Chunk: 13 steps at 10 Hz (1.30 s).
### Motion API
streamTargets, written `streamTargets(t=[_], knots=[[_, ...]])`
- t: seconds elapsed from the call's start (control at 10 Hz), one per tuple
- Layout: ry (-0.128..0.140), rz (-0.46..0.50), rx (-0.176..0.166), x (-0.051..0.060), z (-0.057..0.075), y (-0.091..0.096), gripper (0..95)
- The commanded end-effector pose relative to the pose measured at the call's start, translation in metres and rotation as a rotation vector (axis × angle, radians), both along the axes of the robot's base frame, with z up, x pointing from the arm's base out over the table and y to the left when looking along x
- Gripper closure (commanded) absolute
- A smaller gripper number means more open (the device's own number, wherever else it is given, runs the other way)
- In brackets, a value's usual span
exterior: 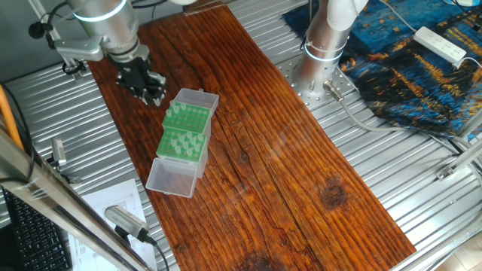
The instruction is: Transfer all large pipette tips from one holder to another
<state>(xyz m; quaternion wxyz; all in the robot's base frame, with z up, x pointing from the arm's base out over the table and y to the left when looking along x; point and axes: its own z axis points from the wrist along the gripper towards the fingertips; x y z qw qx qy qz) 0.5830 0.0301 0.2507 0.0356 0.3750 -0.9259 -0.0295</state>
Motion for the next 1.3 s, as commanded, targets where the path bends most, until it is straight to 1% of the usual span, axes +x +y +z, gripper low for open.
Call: streamTargets(t=[0.1, 0.2, 0.4, 0.5, 0.7, 0.8, 0.9, 1.0, 1.3], knots=[[-0.023, -0.204, -0.004, 0.000, -0.020, 0.024, 76.0], [-0.020, -0.220, -0.014, 0.002, -0.024, 0.032, 76.0], [-0.017, -0.285, -0.022, 0.005, -0.032, 0.047, 76.0], [-0.014, -0.332, -0.029, 0.006, -0.037, 0.056, 76.0], [-0.015, -0.351, -0.036, 0.006, -0.043, 0.064, 76.0], [-0.017, -0.347, -0.047, 0.007, -0.047, 0.064, 76.0], [-0.020, -0.344, -0.052, 0.005, -0.053, 0.063, 76.0], [-0.025, -0.348, -0.050, 0.002, -0.058, 0.060, 76.0], [-0.031, -0.355, -0.050, -0.005, -0.069, 0.057, 76.0]])
